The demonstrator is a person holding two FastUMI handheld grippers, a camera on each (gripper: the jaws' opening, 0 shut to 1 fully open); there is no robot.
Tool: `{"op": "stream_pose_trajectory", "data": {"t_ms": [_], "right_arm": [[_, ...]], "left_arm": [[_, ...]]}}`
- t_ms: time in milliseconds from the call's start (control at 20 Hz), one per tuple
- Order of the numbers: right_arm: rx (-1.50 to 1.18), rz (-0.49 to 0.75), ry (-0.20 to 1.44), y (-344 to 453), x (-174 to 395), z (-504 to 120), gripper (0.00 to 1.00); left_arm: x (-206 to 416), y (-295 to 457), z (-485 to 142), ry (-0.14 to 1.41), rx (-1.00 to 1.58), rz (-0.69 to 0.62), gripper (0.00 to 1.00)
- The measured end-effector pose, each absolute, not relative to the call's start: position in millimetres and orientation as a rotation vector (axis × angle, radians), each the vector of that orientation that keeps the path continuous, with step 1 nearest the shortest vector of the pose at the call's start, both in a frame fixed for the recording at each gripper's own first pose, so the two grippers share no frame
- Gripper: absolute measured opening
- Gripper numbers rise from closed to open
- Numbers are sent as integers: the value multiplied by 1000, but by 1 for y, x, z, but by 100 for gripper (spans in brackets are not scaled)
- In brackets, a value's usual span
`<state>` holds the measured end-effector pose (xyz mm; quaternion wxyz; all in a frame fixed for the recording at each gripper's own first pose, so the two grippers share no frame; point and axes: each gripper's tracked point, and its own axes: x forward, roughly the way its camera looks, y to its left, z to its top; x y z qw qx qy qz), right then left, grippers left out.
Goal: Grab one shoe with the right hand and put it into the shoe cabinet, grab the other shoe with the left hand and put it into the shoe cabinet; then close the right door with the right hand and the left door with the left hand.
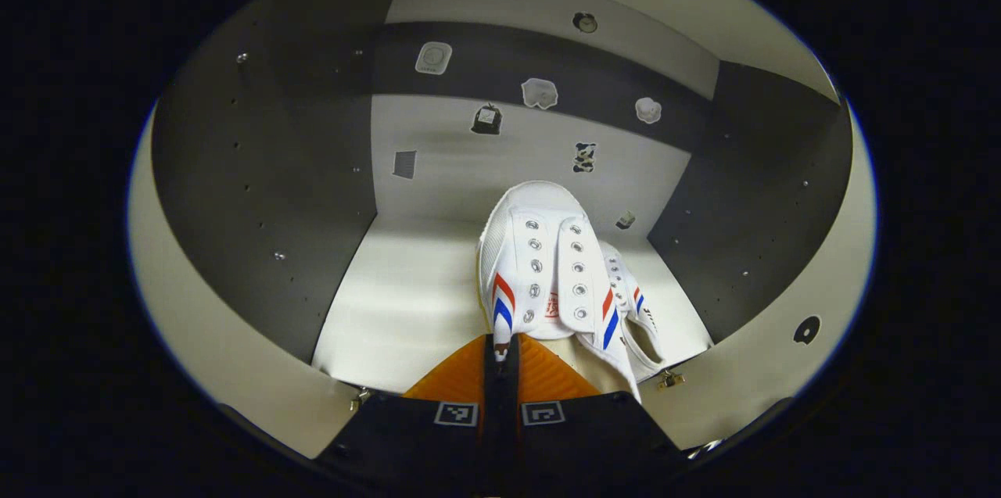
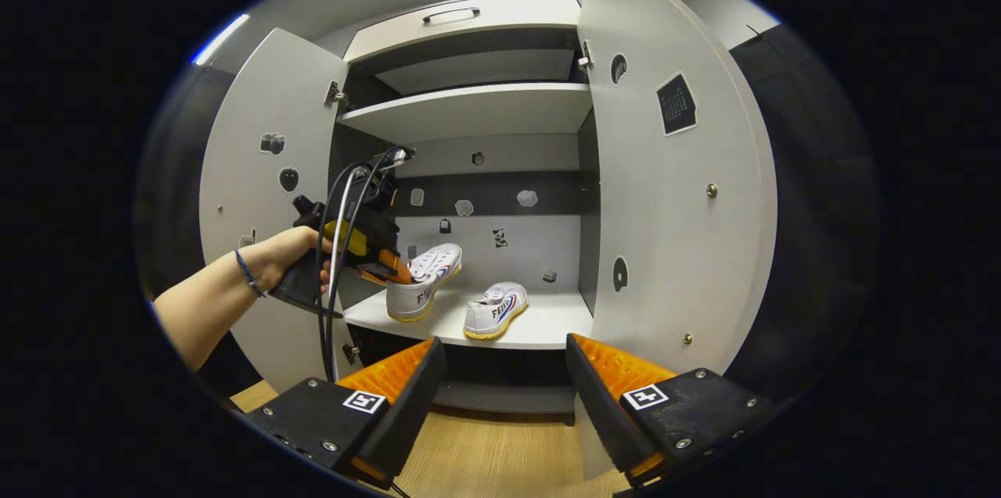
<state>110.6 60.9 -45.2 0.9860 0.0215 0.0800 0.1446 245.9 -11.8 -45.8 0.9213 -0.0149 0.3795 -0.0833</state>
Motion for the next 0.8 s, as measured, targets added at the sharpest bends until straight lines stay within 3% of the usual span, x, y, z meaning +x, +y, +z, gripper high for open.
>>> {"op": "stream_pose_trajectory", "data": {"t_ms": [600, 700, 750, 800], "right_arm": [[61, 307, 194, 73, 105, -54, 95], [63, 310, 193, 75, 103, -53, 94], [62, 308, 195, 75, 102, -54, 94], [63, 308, 198, 76, 101, -54, 95]], "left_arm": [[240, -16, -66, 908, -9, -115, 7], [244, -24, -58, 869, -29, -139, 18], [248, -25, -55, 847, -19, -140, 34], [247, -24, -50, 837, 0, -141, 37]]}}
